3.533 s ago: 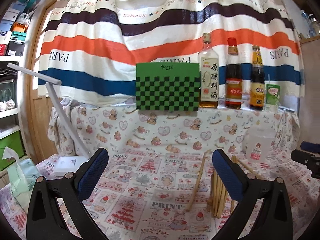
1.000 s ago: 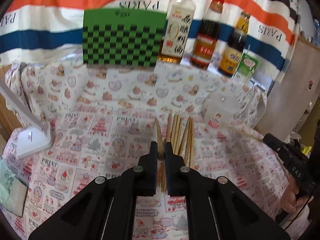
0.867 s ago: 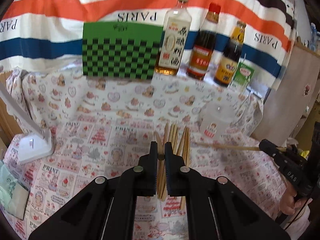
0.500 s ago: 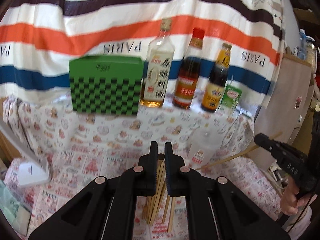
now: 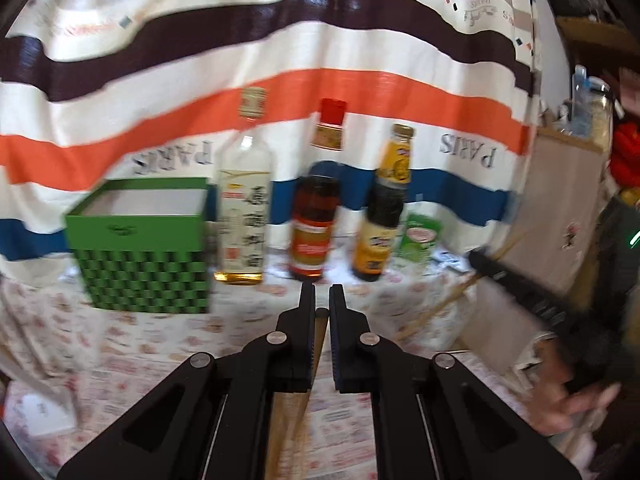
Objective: Organize utensils
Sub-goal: 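Grasp a chopstick with the left tool while the right tool lifts its chopstick, then carry both chopsticks over the clear plastic cup and open both tools to drop them in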
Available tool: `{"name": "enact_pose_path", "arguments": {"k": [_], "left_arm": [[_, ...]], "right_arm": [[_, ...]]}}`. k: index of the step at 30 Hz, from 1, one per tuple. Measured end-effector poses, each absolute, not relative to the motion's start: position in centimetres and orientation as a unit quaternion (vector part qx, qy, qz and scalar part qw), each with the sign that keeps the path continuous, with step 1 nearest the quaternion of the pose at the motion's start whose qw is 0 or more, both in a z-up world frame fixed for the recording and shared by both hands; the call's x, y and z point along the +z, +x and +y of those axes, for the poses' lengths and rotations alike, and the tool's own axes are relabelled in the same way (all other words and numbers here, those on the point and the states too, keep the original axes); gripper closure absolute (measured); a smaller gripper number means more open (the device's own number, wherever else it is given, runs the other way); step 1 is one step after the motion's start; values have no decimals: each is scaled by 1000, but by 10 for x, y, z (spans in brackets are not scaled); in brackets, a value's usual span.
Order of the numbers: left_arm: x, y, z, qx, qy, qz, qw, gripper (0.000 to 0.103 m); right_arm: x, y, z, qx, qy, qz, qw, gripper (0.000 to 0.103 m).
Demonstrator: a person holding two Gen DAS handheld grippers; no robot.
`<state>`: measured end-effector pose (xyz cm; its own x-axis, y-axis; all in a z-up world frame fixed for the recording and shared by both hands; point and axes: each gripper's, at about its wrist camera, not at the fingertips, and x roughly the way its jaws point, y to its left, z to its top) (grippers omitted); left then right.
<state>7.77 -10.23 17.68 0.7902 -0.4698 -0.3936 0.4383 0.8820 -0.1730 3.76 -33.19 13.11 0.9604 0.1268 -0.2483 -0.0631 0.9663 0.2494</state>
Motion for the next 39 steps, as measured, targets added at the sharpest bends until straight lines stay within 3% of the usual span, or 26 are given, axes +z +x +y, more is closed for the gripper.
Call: {"name": "enact_pose_path", "arguments": {"k": [10,18,22,27,33,39], "left_arm": [[175,98,-135,-302,-55,189,933,98],[200,112,-138,-320,-91,143,932,98],[216,120,-136,-328,-111,110,932,98],[207,140,-135,-312,-153,91,933,98],[171,164,-142,-289,-156,110,938,98],[132,180,-150,-285,-135,171,933,97]], "right_arm": [[116,66,-396,23,219,130,967,97],[116,60,-407,17,233,83,969,97],[102,56,-423,27,303,29,952,97],[90,58,-430,-24,324,2,946,97],[79,77,-431,-49,308,36,949,97],[62,121,-420,-13,272,153,950,97]]}}
